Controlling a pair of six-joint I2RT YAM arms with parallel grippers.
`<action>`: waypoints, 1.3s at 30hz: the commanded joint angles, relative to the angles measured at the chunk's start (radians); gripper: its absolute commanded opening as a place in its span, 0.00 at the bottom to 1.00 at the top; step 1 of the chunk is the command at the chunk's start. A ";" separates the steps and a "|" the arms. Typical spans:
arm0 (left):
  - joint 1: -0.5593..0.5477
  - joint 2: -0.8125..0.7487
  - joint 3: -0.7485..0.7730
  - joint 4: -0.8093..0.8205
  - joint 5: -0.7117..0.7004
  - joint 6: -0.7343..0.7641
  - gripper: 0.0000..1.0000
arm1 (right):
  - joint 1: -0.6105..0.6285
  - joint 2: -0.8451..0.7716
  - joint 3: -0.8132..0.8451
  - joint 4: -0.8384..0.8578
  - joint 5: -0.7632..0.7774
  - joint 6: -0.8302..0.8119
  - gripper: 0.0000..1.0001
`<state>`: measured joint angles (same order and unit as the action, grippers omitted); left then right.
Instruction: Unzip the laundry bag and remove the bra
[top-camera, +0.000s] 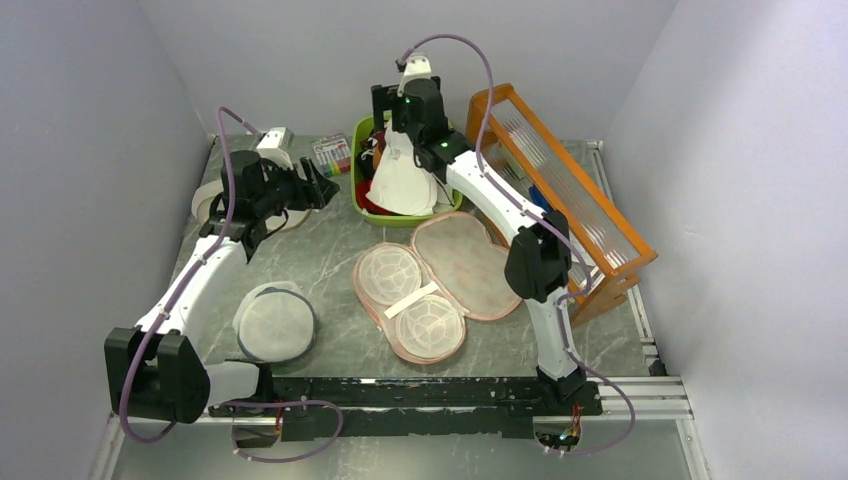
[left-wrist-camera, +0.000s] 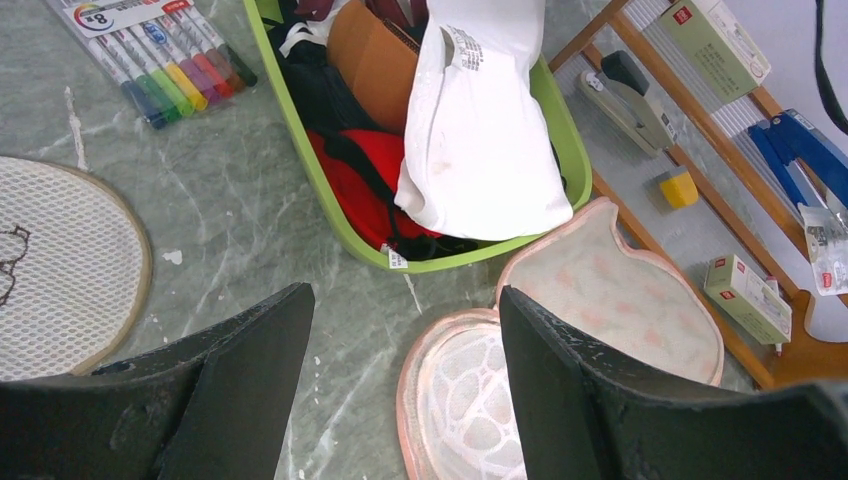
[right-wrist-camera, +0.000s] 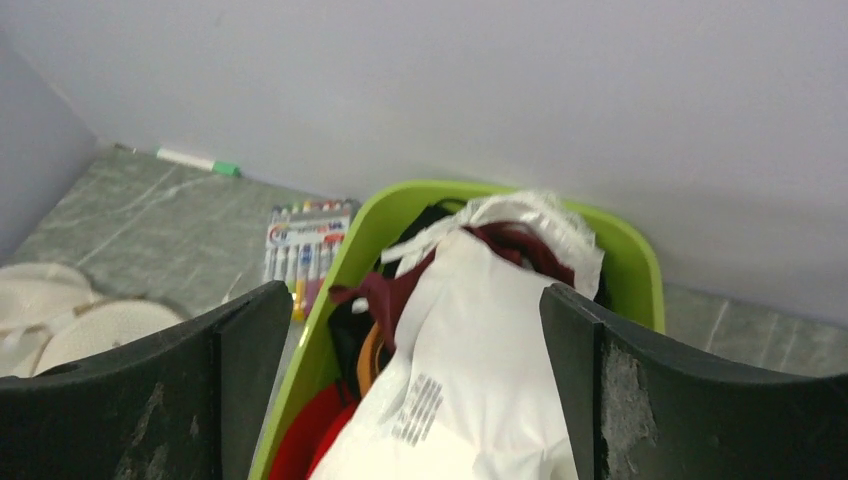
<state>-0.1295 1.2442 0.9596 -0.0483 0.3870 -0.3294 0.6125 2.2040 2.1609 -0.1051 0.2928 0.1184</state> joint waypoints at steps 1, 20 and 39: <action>0.011 0.022 0.034 0.030 0.037 -0.007 0.79 | -0.002 -0.030 -0.137 -0.031 -0.054 0.090 0.97; 0.014 0.039 0.032 0.048 0.090 -0.013 0.80 | -0.040 0.361 0.006 -0.058 -0.093 0.271 0.74; 0.018 0.033 0.031 0.058 0.147 -0.002 0.96 | -0.036 -0.047 -0.084 -0.182 -0.179 0.190 1.00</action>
<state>-0.1242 1.2823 0.9596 -0.0303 0.4824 -0.3386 0.5770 2.2932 2.0903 -0.2539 0.1371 0.3428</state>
